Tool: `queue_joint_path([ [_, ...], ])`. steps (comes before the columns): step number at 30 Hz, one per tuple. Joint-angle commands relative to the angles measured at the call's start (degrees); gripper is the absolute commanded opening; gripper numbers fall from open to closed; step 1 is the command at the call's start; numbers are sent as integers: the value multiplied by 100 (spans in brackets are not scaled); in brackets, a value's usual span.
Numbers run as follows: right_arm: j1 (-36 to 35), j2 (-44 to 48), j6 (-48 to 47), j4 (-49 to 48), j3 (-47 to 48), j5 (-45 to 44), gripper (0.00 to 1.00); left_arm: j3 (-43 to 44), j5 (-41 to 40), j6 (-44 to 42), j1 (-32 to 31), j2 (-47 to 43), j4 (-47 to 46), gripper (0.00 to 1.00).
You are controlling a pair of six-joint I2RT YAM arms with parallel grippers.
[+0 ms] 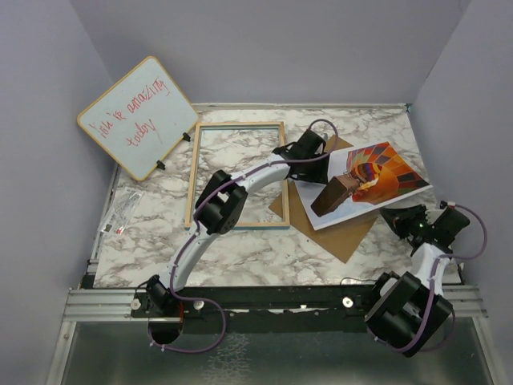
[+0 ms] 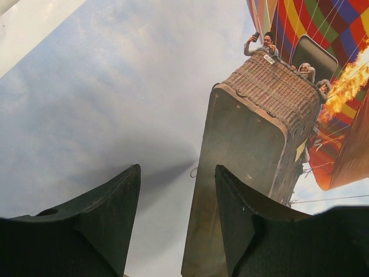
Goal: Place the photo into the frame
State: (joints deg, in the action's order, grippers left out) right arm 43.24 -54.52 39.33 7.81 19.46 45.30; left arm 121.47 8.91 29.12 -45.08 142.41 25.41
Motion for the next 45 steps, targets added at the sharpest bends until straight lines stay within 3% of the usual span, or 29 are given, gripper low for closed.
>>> queue_joint_path([
  [1, 9, 287, -66, 440, 121, -235, 10, -447, -61, -61, 216, 642, 747, 58],
  [4, 9, 363, -57, 670, 263, -398, 1, -360, 34, -150, 219, 632, 746, 59],
  [14, 9, 438, -253, 2233, 1471, -1918, 1, 140, 726, -502, 286, 312, 697, 79],
  [19, 8, 429, -229, 2921, 1925, -2465, 1, -1, 833, -573, 441, 169, 666, 84],
  [24, 9, 467, -266, 2753, 1617, -2022, 1, -111, 952, -459, 543, 217, 588, 85],
  [26, 9, 300, -240, 2718, 1364, -1903, 9, -77, 1017, -445, 547, 250, 579, 84],
  [29, 9, -102, -297, 2553, 1016, -1888, 45, -31, 1223, -449, 538, 204, 551, 83],
  [31, 9, -295, -269, 2317, 800, -1813, 56, -55, 1316, -452, 520, 90, 472, 82],
  [35, 9, -465, -96, 1758, 437, -1604, 62, -50, 1409, -452, 458, -152, 263, 82],
  [45, 9, -1045, 106, 464, -38, -1444, 60, -20, 1497, -352, 250, -130, -215, 80],
])
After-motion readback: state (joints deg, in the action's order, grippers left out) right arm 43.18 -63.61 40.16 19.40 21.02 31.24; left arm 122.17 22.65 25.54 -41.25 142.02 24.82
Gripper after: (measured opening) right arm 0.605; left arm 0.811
